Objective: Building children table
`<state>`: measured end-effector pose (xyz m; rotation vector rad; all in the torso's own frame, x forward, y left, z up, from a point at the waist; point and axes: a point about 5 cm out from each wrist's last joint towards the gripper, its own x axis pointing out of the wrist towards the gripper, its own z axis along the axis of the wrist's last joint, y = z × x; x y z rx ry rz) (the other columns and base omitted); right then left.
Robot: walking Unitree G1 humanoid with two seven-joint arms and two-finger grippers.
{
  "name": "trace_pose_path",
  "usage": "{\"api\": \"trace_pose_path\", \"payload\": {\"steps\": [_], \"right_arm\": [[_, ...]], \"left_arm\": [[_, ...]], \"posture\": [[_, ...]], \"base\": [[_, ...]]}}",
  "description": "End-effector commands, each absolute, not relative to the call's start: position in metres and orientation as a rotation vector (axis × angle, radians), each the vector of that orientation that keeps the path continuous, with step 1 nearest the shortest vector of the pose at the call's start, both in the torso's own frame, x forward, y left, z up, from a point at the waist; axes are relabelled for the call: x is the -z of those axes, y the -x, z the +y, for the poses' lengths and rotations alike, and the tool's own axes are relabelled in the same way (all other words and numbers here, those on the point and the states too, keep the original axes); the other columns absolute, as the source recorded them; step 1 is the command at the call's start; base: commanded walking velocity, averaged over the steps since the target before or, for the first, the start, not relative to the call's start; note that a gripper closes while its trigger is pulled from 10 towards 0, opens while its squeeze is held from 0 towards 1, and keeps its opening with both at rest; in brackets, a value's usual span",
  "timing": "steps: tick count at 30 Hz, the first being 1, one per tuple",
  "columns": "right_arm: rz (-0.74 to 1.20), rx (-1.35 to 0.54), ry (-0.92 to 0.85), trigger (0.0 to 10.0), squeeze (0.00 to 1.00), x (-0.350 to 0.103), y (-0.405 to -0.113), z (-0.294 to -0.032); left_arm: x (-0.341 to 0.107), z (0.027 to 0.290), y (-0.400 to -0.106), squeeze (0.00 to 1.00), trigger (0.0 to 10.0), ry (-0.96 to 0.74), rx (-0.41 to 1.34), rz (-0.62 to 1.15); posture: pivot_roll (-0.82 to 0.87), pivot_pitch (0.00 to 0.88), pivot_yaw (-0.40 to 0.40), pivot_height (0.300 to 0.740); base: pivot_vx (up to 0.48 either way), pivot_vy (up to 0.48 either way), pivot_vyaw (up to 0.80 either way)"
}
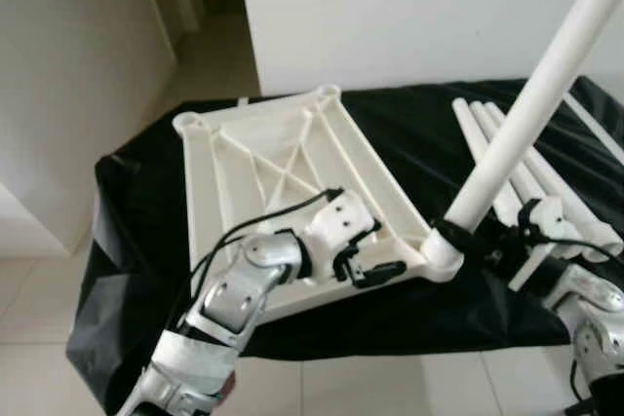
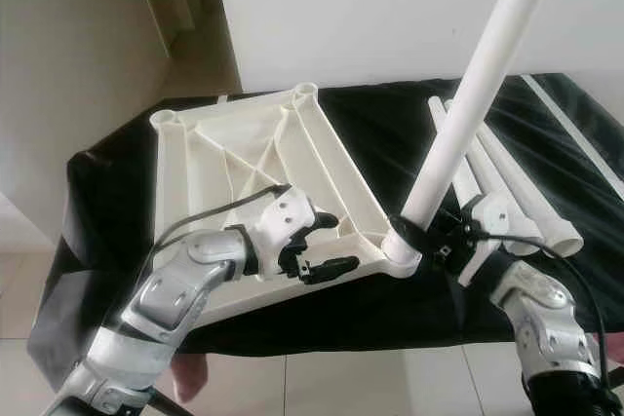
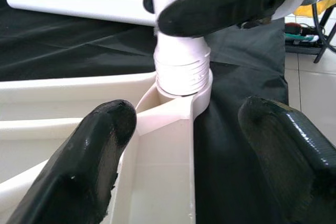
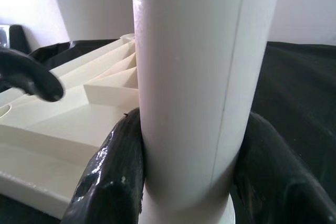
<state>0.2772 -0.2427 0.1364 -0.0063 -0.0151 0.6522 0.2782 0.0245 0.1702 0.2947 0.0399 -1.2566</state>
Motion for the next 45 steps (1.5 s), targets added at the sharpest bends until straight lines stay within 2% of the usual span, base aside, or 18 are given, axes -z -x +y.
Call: {"api": "trace_pose_path", "payload": {"steps": [1,11,14,16,18,23,29,31,34,35,36,38,39,41,45], "right_arm": [[0.167,-0.569,-0.034,10.0,0.0,-0.101,-0.269,-0.25],[0.171,-0.574,-0.008,10.0,0.0,-0.1,-0.269,-0.245],[0.152,-0.593,0.08,10.0,0.0,-0.1,-0.268,-0.239],[0.143,-0.669,0.199,10.0,0.0,-0.099,-0.262,-0.235],[0.139,-0.699,0.224,10.0,0.0,-0.1,-0.26,-0.235],[0.148,-0.778,0.175,10.0,0.0,-0.108,-0.255,-0.238],[0.166,-0.729,0.183,10.0,0.0,-0.105,-0.258,-0.248],[0.15,-0.726,0.187,10.0,0.0,-0.107,-0.258,-0.247],[0.137,-0.725,0.192,10.0,0.0,-0.108,-0.258,-0.247],[0.133,-0.724,0.184,10.0,0.0,-0.108,-0.259,-0.247],[0.131,-0.737,0.19,10.0,0.0,-0.109,-0.258,-0.247],[0.131,-0.737,0.19,10.0,0.0,-0.109,-0.258,-0.247],[0.131,-0.745,0.192,10.0,0.0,-0.109,-0.258,-0.246],[0.128,-0.753,0.194,10.0,0.0,-0.11,-0.258,-0.246],[0.139,-0.801,0.181,10.0,0.0,-0.113,-0.255,-0.243]], "left_arm": [[-0.174,0.025,-0.279,0.0,10.0,-0.306,1.227,0.022],[-0.174,0.026,-0.28,0.0,10.0,-0.309,1.23,0.024],[-0.174,0.026,-0.28,0.0,10.0,-0.307,1.231,0.025],[-0.174,0.025,-0.279,0.0,10.0,-0.3,1.238,0.028],[-0.173,0.025,-0.279,0.0,10.0,-0.3,1.24,0.03],[-0.162,0.029,-0.273,0.0,10.0,-0.348,1.299,0.083],[-0.145,0.032,-0.27,0.0,10.0,-0.384,1.327,0.185],[-0.127,0.039,-0.266,0.0,10.0,-0.433,1.35,0.283],[-0.119,0.043,-0.264,0.0,10.0,-0.47,1.36,0.318],[-0.111,0.048,-0.264,0.0,10.0,-0.536,1.353,0.345],[-0.101,0.056,-0.268,0.0,10.0,-0.64,1.321,0.373],[-0.101,0.056,-0.268,0.0,10.0,-0.64,1.321,0.373],[-0.095,0.063,-0.272,0.0,10.0,-0.723,1.286,0.388],[-0.092,0.069,-0.278,0.0,10.0,-0.781,1.237,0.402],[-0.099,0.082,-0.294,0.0,10.0,-0.843,1.152,0.402]], "posture": [[-0.02,0.0,0.093,0.74],[-0.03,0.0,0.096,0.74],[-0.03,0.0,0.096,0.74],[-0.03,0.0,0.1,0.74],[-0.03,0.0,0.1,0.74],[-0.03,0.0,0.101,0.74],[-0.02,0.0,0.098,0.74],[-0.03,0.0,0.098,0.74],[-0.03,0.0,0.099,0.74],[-0.03,0.0,0.099,0.74],[-0.03,0.0,0.099,0.74],[-0.03,0.0,0.099,0.74],[-0.03,0.0,0.1,0.74],[-0.03,0.0,0.101,0.74],[-0.03,0.0,0.098,0.74]], "base": [[0.0,0.0,0.0],[0.0,0.0,0.0],[0.0,0.0,0.0],[0.0,0.0,0.0],[0.0,0.0,0.0],[0.0,0.0,0.0],[0.0,0.0,0.0],[0.0,0.0,0.0],[0.0,0.0,0.0],[0.0,0.0,0.0],[0.0,0.0,0.0],[0.0,0.0,0.0],[0.0,0.0,0.0],[0.0,0.0,0.0],[0.0,0.0,0.0]]}}
